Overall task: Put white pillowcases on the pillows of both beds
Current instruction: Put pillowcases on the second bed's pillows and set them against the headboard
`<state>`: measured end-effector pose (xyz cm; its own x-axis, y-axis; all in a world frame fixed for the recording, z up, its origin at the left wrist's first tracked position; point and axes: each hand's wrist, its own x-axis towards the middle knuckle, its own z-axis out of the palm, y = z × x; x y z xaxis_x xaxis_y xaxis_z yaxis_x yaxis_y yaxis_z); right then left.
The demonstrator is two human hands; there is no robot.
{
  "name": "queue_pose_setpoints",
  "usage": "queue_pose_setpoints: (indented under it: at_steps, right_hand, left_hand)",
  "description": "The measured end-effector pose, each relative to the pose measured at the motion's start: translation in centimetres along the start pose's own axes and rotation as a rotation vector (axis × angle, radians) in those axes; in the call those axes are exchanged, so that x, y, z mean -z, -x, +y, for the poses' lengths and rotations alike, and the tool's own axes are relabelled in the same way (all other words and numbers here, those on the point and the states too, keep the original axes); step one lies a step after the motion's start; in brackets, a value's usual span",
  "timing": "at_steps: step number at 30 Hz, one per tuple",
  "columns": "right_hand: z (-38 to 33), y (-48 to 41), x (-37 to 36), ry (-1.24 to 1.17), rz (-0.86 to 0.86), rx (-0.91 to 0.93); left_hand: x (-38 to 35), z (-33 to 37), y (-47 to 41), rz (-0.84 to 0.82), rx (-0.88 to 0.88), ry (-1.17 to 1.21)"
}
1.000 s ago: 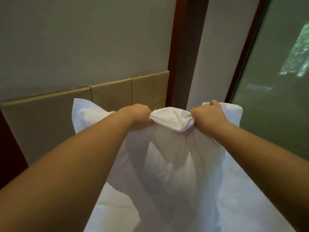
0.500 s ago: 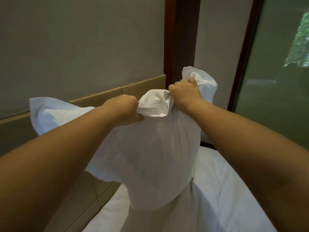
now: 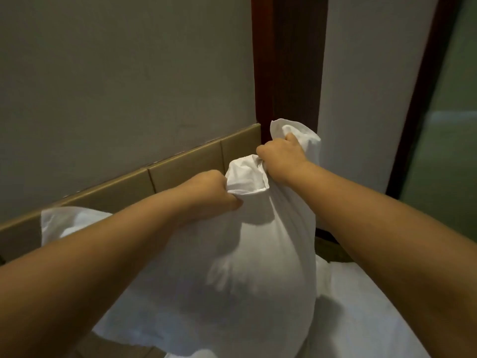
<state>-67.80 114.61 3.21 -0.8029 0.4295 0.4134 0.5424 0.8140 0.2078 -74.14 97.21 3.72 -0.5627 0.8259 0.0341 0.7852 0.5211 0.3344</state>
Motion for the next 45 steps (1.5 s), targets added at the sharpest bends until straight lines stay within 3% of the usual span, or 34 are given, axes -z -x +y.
queue_pose_setpoints:
  at_steps: [4,9,14,18,24,28,33,36,41,45]
  right_hand:
    - [4.7,-2.1,-1.2,-0.007,-0.097,-0.001]
    - [8.9,-4.8,-3.5,0.024,-0.115,-0.029]
    - [10.8,-6.3,-9.3,0.015,-0.231,-0.064]
    - [10.8,-4.3,-15.7,0.061,-0.267,-0.068]
    - [9.7,-3.1,-20.4,-0.188,0.009,-0.008]
    - [8.5,-4.5,-19.2,-0.185,-0.074,0.082]
    - [8.3,-6.3,-18.5,-0.01,-0.069,-0.114]
    - [8.6,-7.4,-18.0,-0.02,-0.058,-0.21]
    - [6.6,-10.9,-17.7,-0.425,0.109,-0.372]
    - [3.3,-12.2,-18.2,-0.572,0.052,-0.317]
  left_hand:
    - [-2.8,2.8,-3.6,-0.137,0.02,0.328]
    - [-4.8,4.1,-8.6,-0.176,0.033,0.669]
    - [-9.3,3.8,-12.9,-0.279,0.147,0.764]
    - [-14.2,2.6,-15.8,-0.285,0.117,0.425]
    - [-15.4,1.4,-19.4,-0.045,0.108,0.172]
    - [-14.6,2.1,-19.8,-0.007,0.047,-0.076]
    - [-13.3,0.9,-20.7,-0.031,-0.079,-0.026]
    - [-11.2,-1.3,-21.0,0.032,-0.064,-0.259]
    - [-8.1,-5.0,-20.9,0.418,0.031,-0.382]
    - [-7.8,-7.0,-20.0,0.467,0.123,-0.385]
